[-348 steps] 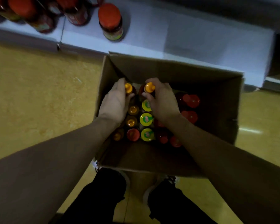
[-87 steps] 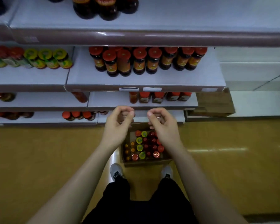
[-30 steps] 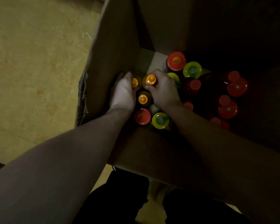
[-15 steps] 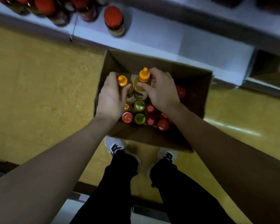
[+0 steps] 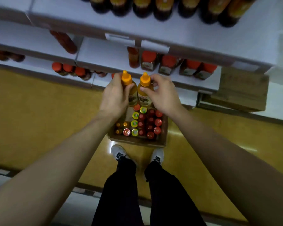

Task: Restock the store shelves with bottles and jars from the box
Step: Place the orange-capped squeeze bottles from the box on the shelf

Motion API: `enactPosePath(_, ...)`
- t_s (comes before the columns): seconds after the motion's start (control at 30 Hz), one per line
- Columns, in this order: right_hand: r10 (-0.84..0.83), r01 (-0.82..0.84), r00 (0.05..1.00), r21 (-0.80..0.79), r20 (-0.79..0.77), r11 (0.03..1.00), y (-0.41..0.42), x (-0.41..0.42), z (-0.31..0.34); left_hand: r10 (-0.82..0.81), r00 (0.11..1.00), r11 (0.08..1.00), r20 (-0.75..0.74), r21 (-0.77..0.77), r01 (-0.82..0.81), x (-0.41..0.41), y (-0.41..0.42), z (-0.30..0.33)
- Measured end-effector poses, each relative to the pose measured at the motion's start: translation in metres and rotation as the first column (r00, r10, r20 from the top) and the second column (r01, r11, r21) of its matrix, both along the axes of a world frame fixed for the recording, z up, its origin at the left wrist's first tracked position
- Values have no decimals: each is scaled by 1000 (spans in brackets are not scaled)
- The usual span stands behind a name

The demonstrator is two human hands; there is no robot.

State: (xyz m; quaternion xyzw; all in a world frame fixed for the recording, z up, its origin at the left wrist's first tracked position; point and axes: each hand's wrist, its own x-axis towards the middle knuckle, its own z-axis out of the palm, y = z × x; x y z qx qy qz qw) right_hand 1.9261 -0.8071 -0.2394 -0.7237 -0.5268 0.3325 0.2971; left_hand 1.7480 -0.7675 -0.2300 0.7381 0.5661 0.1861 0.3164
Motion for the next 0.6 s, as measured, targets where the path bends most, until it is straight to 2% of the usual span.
enactPosePath(0.3, 98, -101, 995, 223, 25, 970, 20, 33, 182, -96, 995, 972, 36, 219, 86, 8, 21, 188)
enactPosePath(0.6, 158, -174, 985, 448, 72, 877, 42, 21, 323, 43, 999, 894, 17, 446, -47, -8, 22, 330)
